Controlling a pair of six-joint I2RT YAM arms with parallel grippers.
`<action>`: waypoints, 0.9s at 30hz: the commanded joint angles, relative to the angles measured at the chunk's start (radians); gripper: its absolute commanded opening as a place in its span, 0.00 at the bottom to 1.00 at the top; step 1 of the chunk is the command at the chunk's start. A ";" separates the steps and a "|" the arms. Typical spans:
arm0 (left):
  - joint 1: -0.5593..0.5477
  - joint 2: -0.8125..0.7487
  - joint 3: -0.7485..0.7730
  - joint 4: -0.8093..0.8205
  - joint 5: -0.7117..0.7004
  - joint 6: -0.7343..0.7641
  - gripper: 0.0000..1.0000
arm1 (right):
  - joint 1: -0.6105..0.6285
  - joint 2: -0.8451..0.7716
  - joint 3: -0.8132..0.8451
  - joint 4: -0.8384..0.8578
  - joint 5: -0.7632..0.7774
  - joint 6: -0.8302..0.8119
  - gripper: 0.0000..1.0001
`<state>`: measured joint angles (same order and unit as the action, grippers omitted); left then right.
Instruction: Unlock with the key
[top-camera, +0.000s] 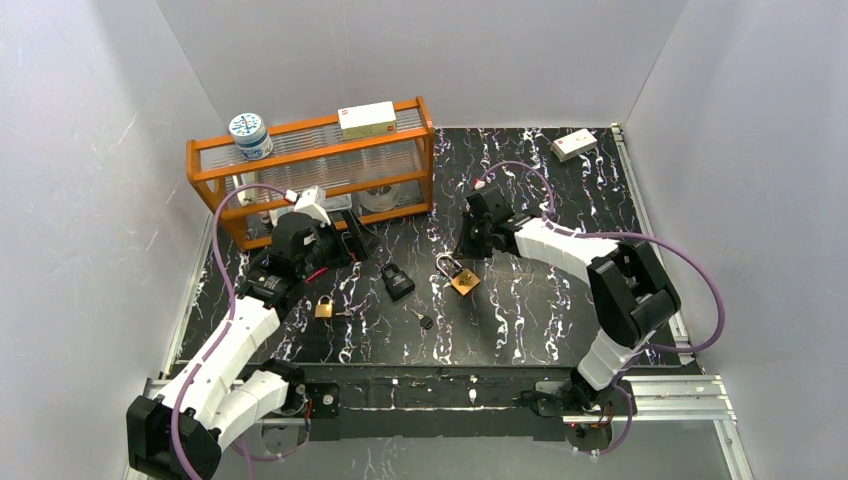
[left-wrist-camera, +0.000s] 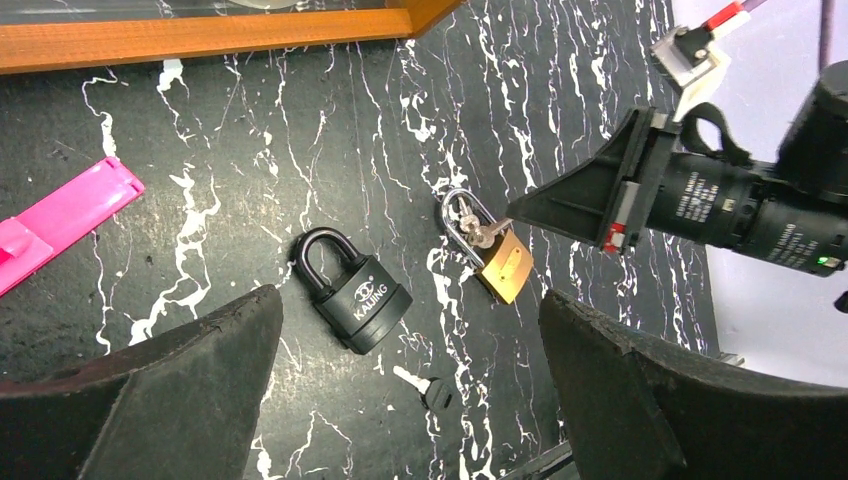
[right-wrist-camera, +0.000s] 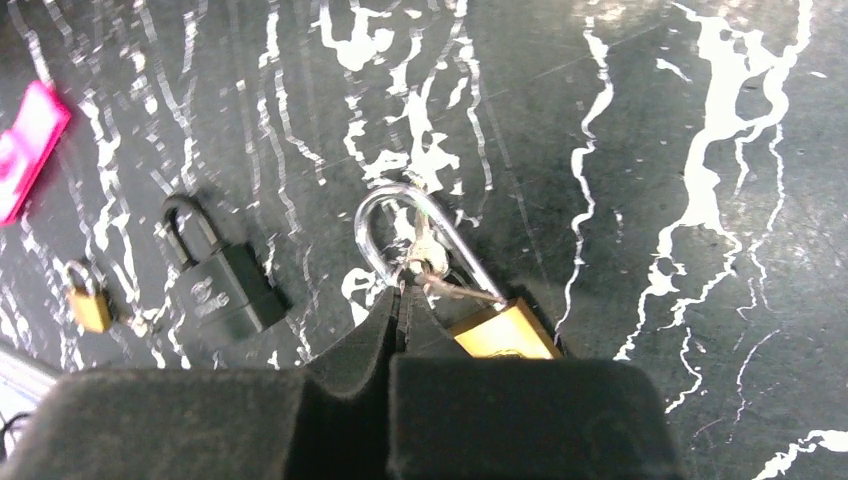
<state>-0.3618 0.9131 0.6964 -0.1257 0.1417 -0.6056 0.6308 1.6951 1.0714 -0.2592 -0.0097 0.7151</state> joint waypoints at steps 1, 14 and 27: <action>0.004 -0.010 -0.017 0.020 0.045 0.012 0.98 | 0.003 -0.105 -0.016 0.086 -0.112 -0.151 0.01; 0.004 0.000 -0.031 0.291 0.426 0.010 0.92 | 0.005 -0.379 0.021 0.036 -0.360 -0.562 0.01; -0.076 0.094 -0.019 0.581 0.645 -0.177 0.86 | 0.006 -0.372 0.243 -0.129 -0.731 -0.636 0.01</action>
<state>-0.4004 0.9573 0.6605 0.3687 0.6682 -0.7395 0.6308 1.2888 1.2316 -0.3576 -0.5747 0.1005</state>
